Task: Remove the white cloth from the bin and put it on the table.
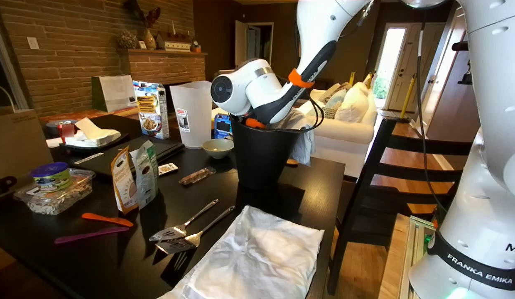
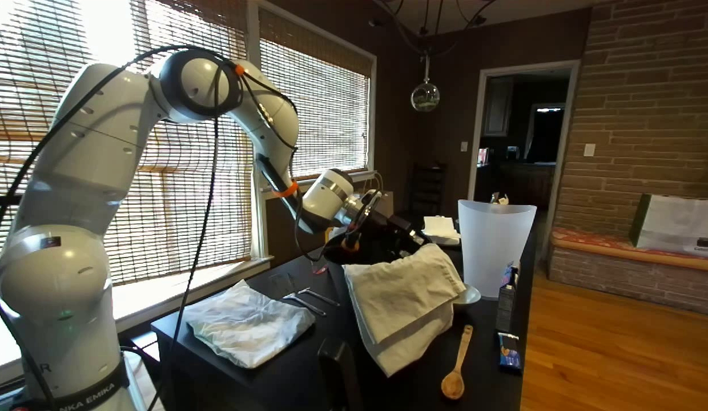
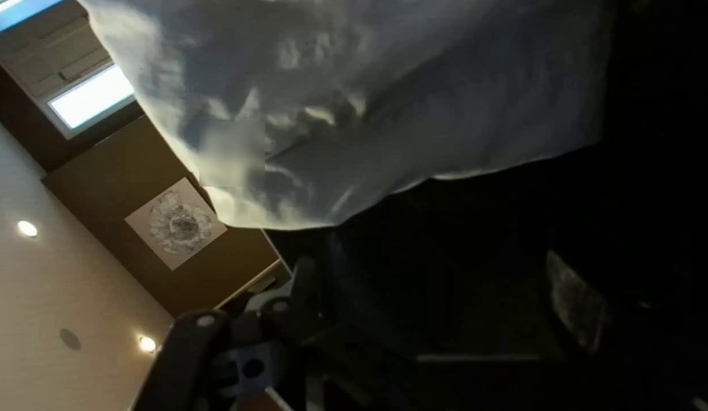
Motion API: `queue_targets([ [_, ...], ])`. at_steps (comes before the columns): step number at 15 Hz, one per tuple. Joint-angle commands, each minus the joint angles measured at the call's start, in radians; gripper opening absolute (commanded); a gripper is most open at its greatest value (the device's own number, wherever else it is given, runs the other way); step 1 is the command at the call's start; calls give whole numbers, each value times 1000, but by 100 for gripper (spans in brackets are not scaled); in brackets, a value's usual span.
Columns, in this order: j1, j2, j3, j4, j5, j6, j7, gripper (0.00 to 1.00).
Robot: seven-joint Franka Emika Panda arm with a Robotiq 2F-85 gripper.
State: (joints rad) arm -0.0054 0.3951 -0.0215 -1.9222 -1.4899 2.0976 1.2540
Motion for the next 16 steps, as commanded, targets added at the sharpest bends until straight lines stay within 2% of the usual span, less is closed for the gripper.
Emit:
queue_targets([
  [1, -4, 9, 10, 44, 35, -18, -18, 100],
  [6, -15, 8, 10, 89, 133, -22, -59, 100],
  [11, -40, 3, 1, 143, 323, -12, -153, 100],
  [16, -56, 16, -20, 205, 473, 14, -153, 100],
])
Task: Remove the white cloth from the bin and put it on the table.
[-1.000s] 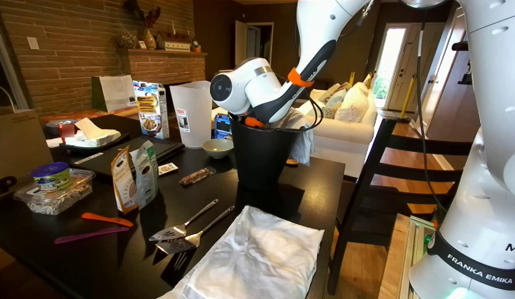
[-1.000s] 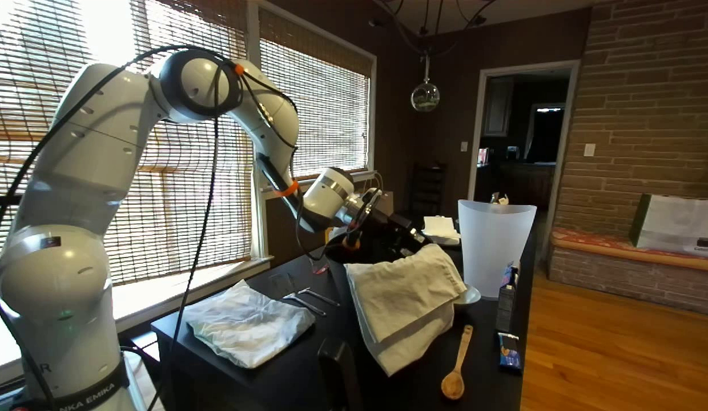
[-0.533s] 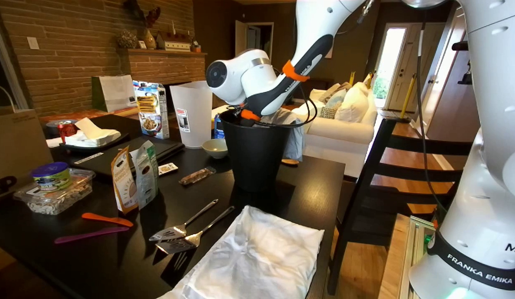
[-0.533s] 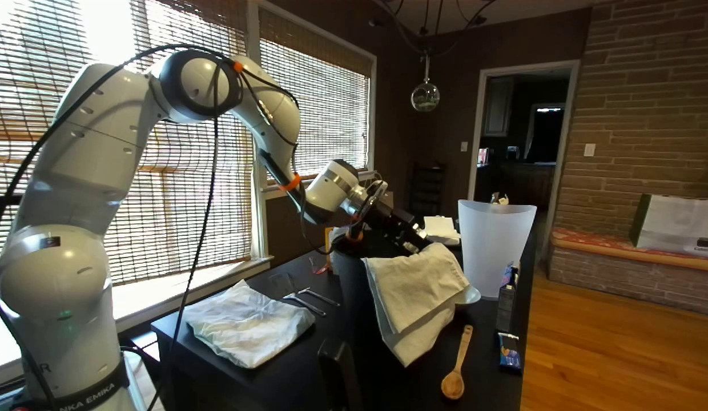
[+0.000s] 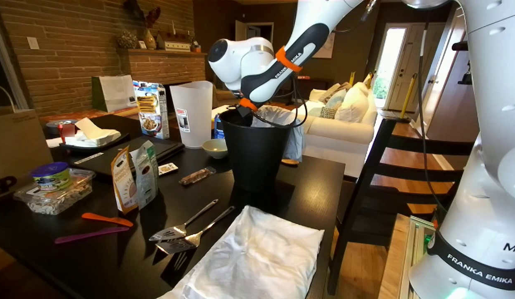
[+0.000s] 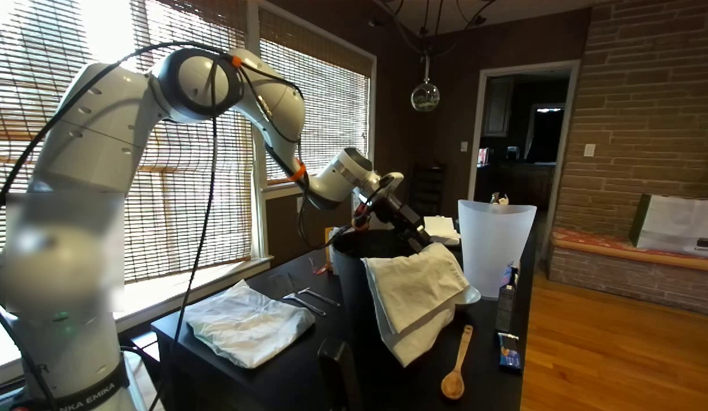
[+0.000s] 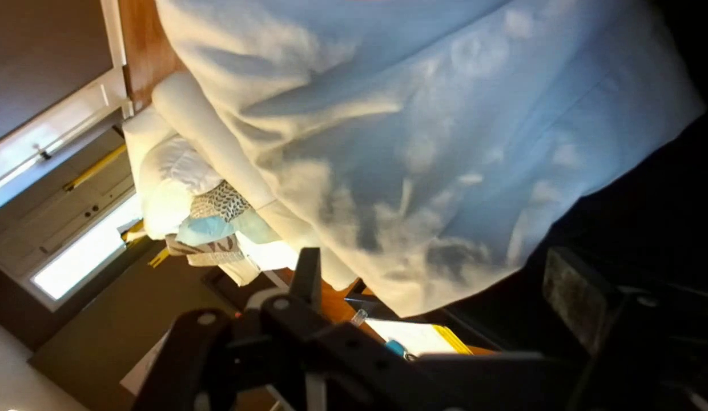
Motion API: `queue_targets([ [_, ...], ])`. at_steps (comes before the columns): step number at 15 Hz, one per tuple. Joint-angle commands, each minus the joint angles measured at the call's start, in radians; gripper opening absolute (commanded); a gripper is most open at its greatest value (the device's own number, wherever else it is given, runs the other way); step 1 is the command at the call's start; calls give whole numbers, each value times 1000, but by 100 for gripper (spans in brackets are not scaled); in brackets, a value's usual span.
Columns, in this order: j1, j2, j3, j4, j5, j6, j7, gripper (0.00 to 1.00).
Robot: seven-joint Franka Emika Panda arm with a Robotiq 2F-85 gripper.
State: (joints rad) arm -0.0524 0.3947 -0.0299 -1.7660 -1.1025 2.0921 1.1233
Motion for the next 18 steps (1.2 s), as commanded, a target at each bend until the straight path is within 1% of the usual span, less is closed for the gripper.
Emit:
queue_targets([
  [1, -7, 20, -18, 57, 98, 22, -17, 100],
  [7, 4, 62, -47, 91, 125, 24, 1, 100],
  [8, 4, 70, -51, 96, 127, 22, -2, 93],
  [9, 4, 76, -53, 99, 129, 23, -1, 72],
  [10, 5, 81, -56, 103, 130, 22, -2, 66],
  [11, 5, 84, -58, 108, 130, 22, -4, 57],
  [15, 5, 78, -63, 124, 132, 24, -11, 31],
  [18, 7, 69, -61, 125, 135, 24, -16, 8],
])
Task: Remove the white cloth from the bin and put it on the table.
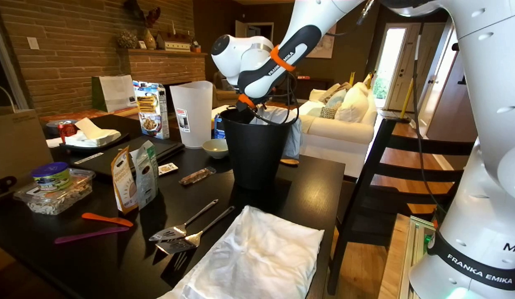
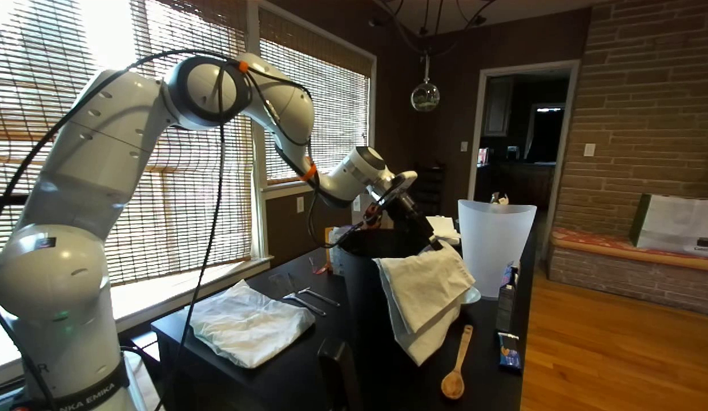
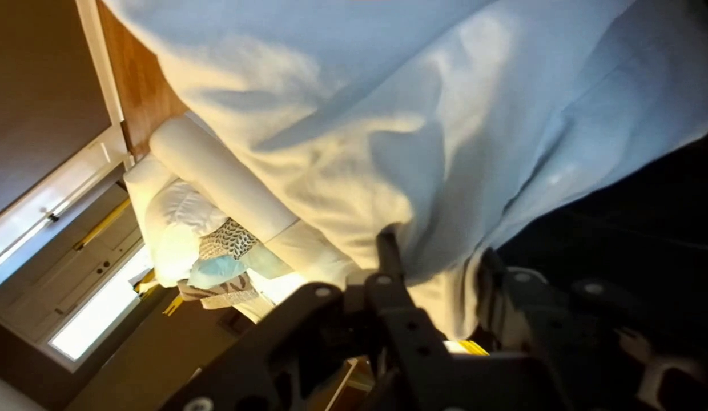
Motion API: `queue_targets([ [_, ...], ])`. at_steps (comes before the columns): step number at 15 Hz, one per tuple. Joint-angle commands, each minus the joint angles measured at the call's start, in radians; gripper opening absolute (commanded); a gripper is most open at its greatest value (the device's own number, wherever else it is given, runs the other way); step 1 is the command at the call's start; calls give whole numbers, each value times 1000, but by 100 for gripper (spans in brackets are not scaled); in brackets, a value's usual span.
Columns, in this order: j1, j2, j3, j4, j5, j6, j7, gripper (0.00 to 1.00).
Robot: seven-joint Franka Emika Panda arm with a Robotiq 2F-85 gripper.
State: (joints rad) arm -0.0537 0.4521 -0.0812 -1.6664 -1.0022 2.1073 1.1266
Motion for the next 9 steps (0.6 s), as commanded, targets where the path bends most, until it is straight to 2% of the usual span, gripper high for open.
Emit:
queue_targets([
  [1, 9, 6, -8, 23, 36, 9, -23, 2],
  [3, 13, -10, -6, 13, 37, 10, -29, 0],
  [9, 18, -89, -1, -9, 46, 19, -62, 2],
])
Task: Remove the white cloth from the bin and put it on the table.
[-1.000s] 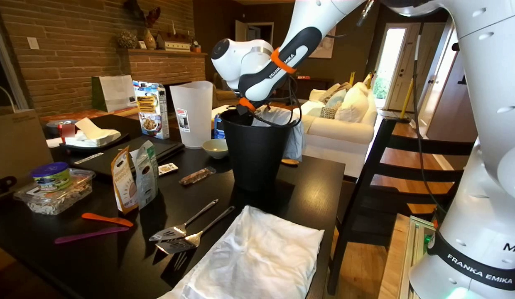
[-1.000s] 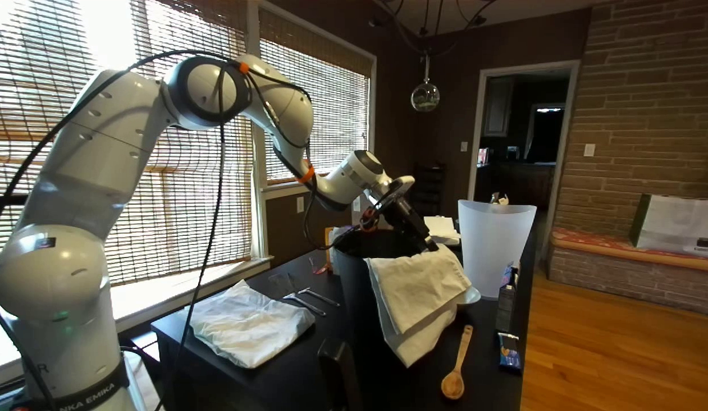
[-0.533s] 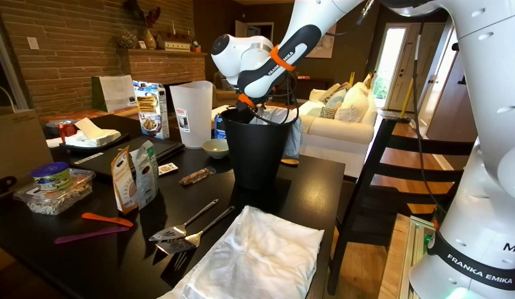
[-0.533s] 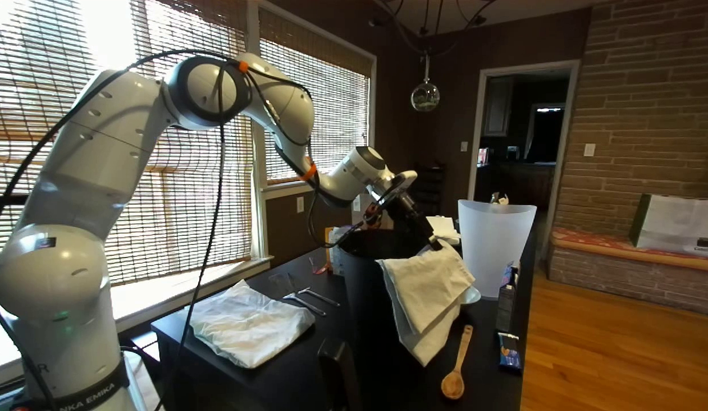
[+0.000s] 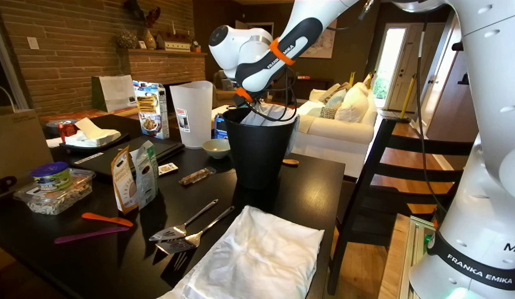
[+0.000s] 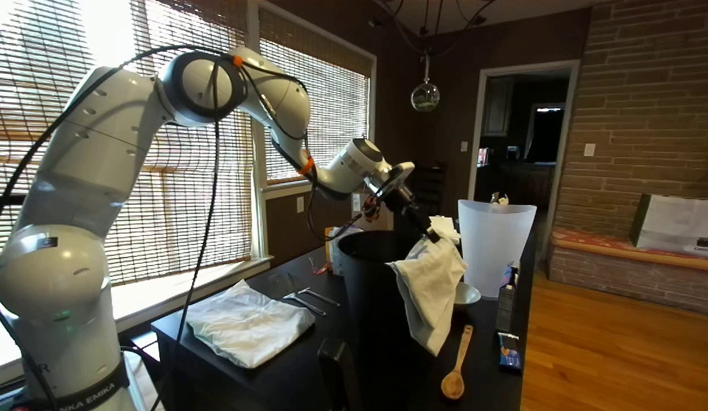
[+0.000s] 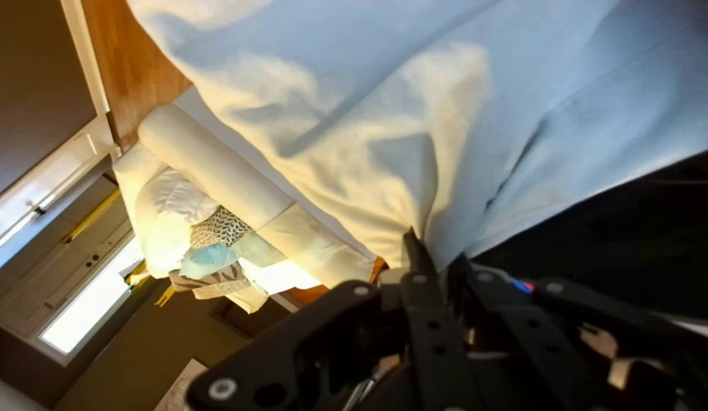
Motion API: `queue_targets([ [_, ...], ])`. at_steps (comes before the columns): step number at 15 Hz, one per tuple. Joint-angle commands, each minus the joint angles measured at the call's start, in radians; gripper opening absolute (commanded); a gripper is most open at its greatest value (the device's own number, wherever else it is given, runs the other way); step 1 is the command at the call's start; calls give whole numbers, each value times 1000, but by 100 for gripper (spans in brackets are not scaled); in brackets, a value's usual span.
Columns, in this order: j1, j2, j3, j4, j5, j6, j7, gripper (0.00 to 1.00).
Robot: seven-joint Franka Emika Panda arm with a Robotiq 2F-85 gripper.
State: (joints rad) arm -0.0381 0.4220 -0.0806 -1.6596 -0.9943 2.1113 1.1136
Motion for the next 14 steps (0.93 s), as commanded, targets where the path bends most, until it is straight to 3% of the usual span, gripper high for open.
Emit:
queue_targets([
  [1, 2, -79, 0, -18, 44, 15, -66, 2],
  [14, -28, -291, -15, -21, 93, 41, -251, 2],
])
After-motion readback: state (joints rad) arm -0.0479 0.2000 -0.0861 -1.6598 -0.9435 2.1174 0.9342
